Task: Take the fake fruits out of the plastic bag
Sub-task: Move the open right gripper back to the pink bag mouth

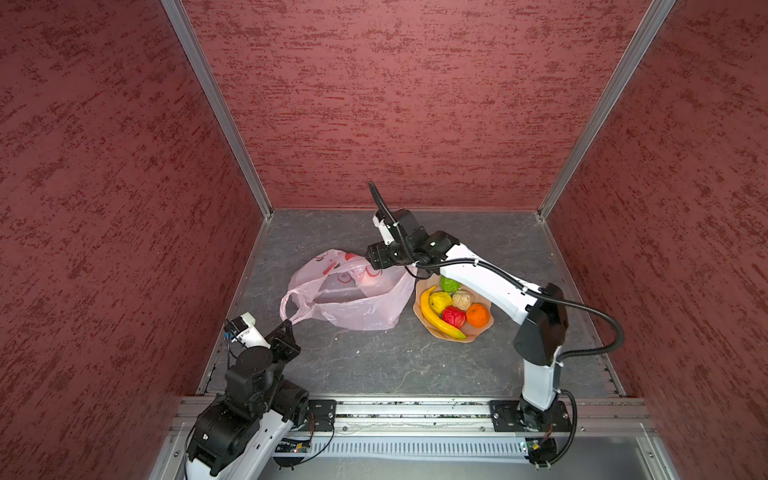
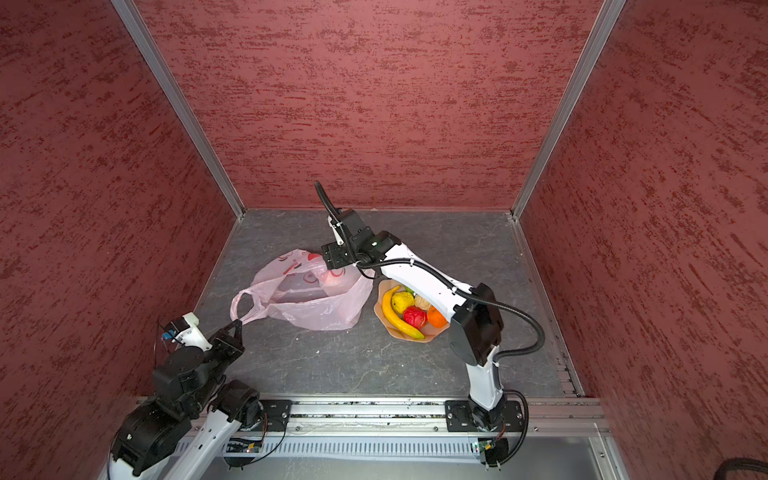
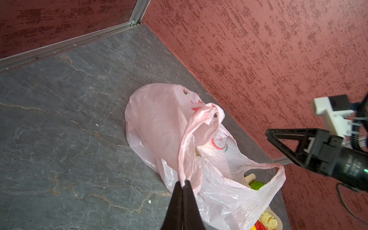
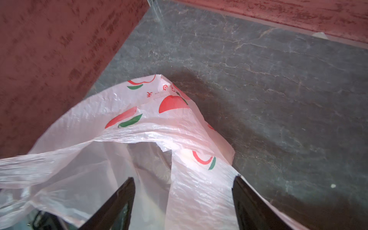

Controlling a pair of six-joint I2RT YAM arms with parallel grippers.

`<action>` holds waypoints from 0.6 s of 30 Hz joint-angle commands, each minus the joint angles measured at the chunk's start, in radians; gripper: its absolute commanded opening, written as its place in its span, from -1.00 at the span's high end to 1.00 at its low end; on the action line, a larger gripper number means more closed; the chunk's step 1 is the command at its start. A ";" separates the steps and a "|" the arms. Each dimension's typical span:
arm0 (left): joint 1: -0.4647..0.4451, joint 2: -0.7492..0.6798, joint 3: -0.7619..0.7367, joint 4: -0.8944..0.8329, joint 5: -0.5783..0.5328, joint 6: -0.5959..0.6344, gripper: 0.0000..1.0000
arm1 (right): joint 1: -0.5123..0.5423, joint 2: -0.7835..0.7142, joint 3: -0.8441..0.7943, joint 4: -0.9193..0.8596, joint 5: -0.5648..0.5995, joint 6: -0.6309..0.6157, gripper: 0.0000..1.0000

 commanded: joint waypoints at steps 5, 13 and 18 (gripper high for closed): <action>0.002 -0.006 0.011 -0.012 0.001 0.023 1.00 | -0.005 0.120 0.133 -0.204 0.041 -0.316 -0.62; -0.002 -0.005 0.013 -0.016 -0.002 0.022 1.00 | -0.050 0.217 0.181 -0.202 0.014 -0.386 -0.64; -0.021 0.005 0.014 -0.022 -0.020 0.019 1.00 | -0.079 0.296 0.236 -0.185 -0.028 -0.419 -0.61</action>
